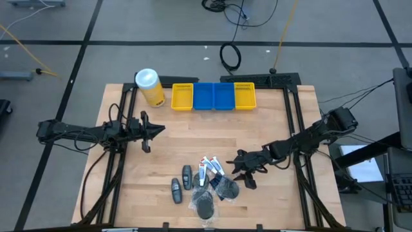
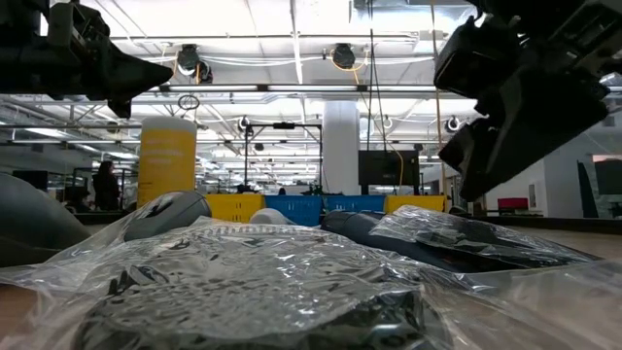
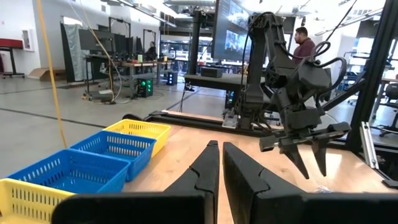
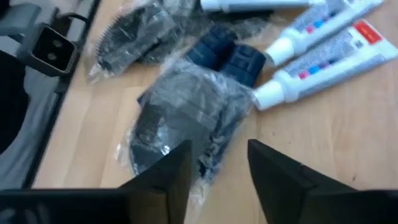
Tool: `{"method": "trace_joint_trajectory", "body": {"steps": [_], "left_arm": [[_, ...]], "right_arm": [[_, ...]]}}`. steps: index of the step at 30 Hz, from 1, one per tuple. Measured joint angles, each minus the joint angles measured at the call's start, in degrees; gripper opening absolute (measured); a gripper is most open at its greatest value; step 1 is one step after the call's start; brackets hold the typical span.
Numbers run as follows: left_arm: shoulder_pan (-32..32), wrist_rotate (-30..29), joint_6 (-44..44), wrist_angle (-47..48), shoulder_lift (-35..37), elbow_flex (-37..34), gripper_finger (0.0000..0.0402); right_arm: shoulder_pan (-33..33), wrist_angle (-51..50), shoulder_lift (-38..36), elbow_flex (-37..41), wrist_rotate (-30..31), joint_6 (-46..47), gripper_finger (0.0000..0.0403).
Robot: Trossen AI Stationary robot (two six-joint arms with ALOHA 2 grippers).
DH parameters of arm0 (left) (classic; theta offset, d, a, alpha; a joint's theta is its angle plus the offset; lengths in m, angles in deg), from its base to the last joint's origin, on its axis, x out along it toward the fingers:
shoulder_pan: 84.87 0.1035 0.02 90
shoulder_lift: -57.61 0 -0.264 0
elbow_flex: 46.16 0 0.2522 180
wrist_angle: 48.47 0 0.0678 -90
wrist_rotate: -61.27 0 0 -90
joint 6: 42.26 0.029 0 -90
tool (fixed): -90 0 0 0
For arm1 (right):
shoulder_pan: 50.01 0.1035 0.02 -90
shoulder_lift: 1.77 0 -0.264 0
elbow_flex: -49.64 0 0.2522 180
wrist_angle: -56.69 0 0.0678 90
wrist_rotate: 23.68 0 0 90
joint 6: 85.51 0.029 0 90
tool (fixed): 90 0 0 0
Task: Pick & Place Travel size toiletries
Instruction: Put the hairbrush into the right blue bin
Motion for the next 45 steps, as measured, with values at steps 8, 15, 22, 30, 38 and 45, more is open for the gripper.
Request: {"method": "trace_joint_trajectory", "body": {"steps": [8,15,22,30,38,45], "left_arm": [[0.0,0.0,0.0,0.0,0.0,0.0,0.0021],[0.0,0.0,0.0,0.0,0.0,0.0,0.0021],[0.0,0.0,-0.1,0.0,0.0,0.0,0.0021],[0.0,0.0,-0.1,0.0,0.0,0.0,0.0021],[0.0,0.0,-0.1,0.0,0.0,0.0,0.0021],[0.0,0.0,-0.1,0.1,0.0,0.0,0.0021]], "right_arm": [[0.0,0.3,0.0,-0.1,2.7,0.0,0.0188],[0.0,3.9,3.7,0.0,2.5,2.2,0.0192],[0.0,7.4,7.4,0.0,0.5,3.3,0.0192],[0.0,13.3,11.8,0.0,-3.6,5.7,0.0188],[0.1,13.6,12.0,0.0,-3.7,6.0,0.0179],[0.1,13.6,12.0,0.0,-6.7,5.6,0.0112]]}}
